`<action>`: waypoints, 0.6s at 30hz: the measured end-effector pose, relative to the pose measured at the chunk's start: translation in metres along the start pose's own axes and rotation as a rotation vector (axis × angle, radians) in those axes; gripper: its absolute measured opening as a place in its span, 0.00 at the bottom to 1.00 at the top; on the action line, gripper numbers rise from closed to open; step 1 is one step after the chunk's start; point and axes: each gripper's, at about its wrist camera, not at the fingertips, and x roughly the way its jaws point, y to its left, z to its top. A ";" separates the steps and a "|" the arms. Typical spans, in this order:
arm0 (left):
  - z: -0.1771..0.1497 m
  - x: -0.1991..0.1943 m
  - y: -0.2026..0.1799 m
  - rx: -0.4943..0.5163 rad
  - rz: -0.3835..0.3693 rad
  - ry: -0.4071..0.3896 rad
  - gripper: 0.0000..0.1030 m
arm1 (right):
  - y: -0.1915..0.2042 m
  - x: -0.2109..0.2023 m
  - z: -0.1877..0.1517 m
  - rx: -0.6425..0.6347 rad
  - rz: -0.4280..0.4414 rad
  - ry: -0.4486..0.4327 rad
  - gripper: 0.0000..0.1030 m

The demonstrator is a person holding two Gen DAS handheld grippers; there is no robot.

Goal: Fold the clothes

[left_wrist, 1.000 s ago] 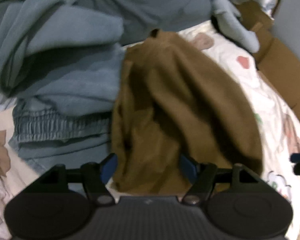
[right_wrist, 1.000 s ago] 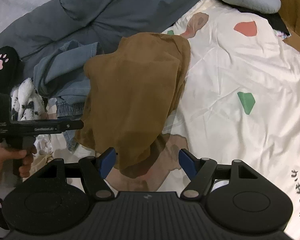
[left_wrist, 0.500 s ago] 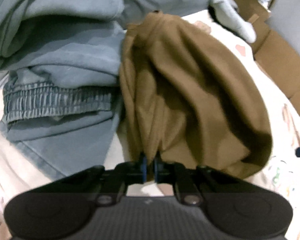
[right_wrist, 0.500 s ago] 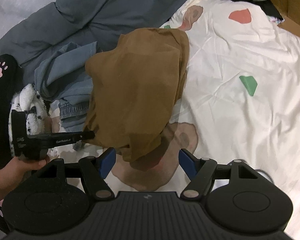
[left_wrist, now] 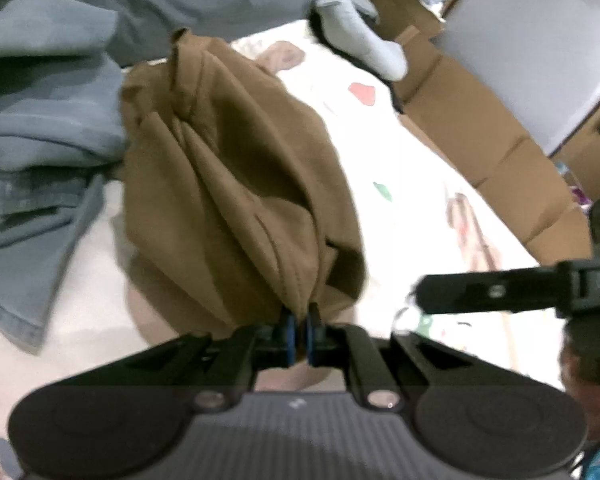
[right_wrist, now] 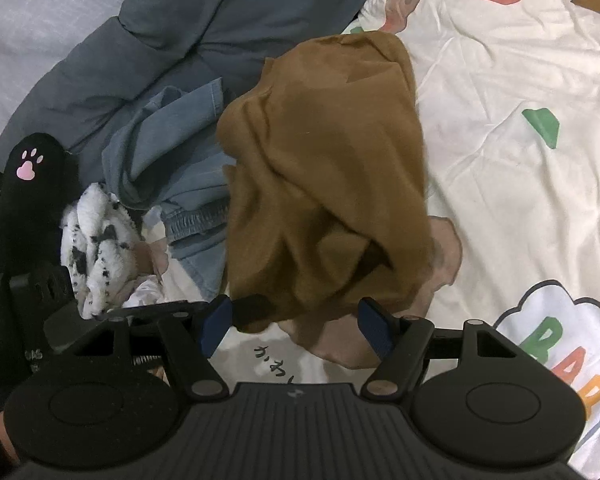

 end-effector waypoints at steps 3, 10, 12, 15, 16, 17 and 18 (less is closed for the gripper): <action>-0.001 0.006 -0.012 -0.003 -0.036 0.004 0.05 | 0.003 0.002 -0.001 0.004 0.005 0.001 0.70; -0.005 0.015 -0.045 0.035 -0.128 0.012 0.05 | 0.003 0.008 -0.003 0.017 -0.017 0.013 0.47; -0.005 0.017 -0.056 0.054 -0.166 0.012 0.05 | -0.001 0.010 -0.005 0.017 -0.038 0.027 0.40; -0.007 0.023 -0.065 0.079 -0.191 0.030 0.05 | -0.010 0.009 -0.007 0.034 -0.068 0.037 0.25; -0.008 0.024 -0.066 0.082 -0.197 0.037 0.05 | -0.014 0.008 -0.007 0.040 -0.063 0.038 0.19; -0.009 0.026 -0.067 0.083 -0.203 0.044 0.08 | -0.017 0.006 -0.009 0.043 -0.060 0.038 0.17; -0.008 0.027 -0.066 0.079 -0.210 0.054 0.10 | -0.019 0.005 -0.009 0.043 -0.059 0.036 0.08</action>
